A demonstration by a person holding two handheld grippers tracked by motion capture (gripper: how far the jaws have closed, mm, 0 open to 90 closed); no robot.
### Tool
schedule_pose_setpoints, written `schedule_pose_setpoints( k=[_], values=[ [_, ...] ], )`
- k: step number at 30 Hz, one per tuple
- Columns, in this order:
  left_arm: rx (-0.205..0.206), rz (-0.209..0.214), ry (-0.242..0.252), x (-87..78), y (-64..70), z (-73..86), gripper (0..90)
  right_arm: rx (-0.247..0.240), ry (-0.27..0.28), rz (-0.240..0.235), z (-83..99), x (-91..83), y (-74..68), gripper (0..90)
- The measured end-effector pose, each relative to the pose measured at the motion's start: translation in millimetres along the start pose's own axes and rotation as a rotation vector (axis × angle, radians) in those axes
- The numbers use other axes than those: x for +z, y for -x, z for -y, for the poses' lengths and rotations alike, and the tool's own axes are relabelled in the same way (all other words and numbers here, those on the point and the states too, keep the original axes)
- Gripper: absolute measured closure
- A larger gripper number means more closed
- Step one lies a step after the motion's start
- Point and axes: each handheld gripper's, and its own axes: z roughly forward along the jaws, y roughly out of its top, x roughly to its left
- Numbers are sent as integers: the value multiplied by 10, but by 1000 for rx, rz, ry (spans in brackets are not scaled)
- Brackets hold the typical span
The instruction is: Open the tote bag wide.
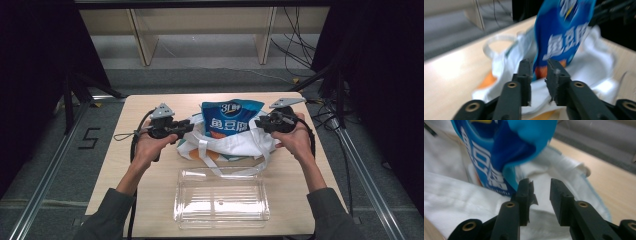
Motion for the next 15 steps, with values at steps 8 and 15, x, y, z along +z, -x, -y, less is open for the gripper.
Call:
schedule_pose_setpoints(
  k=[8, 15],
  values=[
    [11, -18, -113, 243, -157, 465, 847, -45, -162, -66, 332, 93, -158, 868],
    [23, -41, -207, 414, -223, 700, 872, -27, -195, -100, 746, 245, -199, 896]
  ],
)
